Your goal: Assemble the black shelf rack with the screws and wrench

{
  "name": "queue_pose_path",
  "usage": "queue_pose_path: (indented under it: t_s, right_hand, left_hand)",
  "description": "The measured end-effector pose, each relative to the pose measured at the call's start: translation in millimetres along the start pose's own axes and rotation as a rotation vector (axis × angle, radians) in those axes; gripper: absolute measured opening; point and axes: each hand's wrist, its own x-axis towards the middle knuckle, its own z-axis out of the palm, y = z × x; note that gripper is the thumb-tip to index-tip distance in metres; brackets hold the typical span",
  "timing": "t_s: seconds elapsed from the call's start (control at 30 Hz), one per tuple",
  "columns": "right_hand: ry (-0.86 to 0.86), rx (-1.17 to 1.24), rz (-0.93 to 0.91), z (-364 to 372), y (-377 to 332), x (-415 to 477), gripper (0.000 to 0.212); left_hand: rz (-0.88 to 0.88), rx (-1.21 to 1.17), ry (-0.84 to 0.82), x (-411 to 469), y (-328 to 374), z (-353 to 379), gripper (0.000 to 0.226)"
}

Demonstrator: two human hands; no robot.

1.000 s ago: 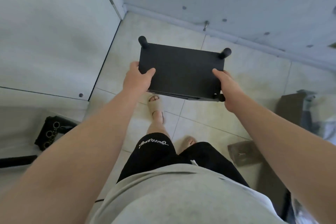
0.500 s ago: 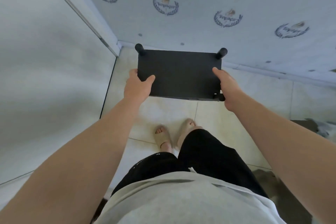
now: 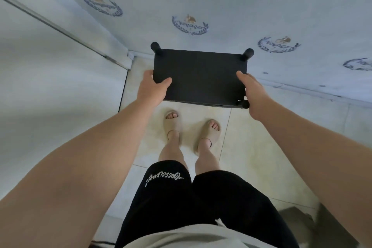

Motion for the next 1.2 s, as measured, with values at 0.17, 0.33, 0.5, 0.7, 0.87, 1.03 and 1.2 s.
queue_pose_path:
  t_s: [0.17,0.33,0.5,0.7,0.87,1.03,1.2]
  right_hand:
    - [0.042,0.027,0.037,20,-16,44,0.033]
    - [0.089,0.049,0.044,33,-22,73,0.017]
    - [0.121,0.057,0.032,40,-29,93,0.018]
    - [0.125,0.043,0.004,41,-36,107,0.011]
    - [0.121,0.017,-0.016,45,-36,101,0.025]
    - [0.130,-0.017,-0.027,46,-38,93,0.031]
    - [0.129,-0.209,-0.086,47,-39,73,0.058]
  left_hand:
    - [-0.030,0.016,-0.053,53,7,6,0.055]
    - [0.003,0.062,-0.054,87,16,12,0.057]
    - [0.035,0.088,-0.053,108,26,15,0.059]
    - [0.079,0.120,-0.057,122,41,14,0.061]
    - [0.074,0.165,-0.073,118,42,12,0.067]
    - [0.060,0.162,-0.163,111,44,7,0.070]
    - [0.168,0.466,-0.148,98,52,-6,0.077]
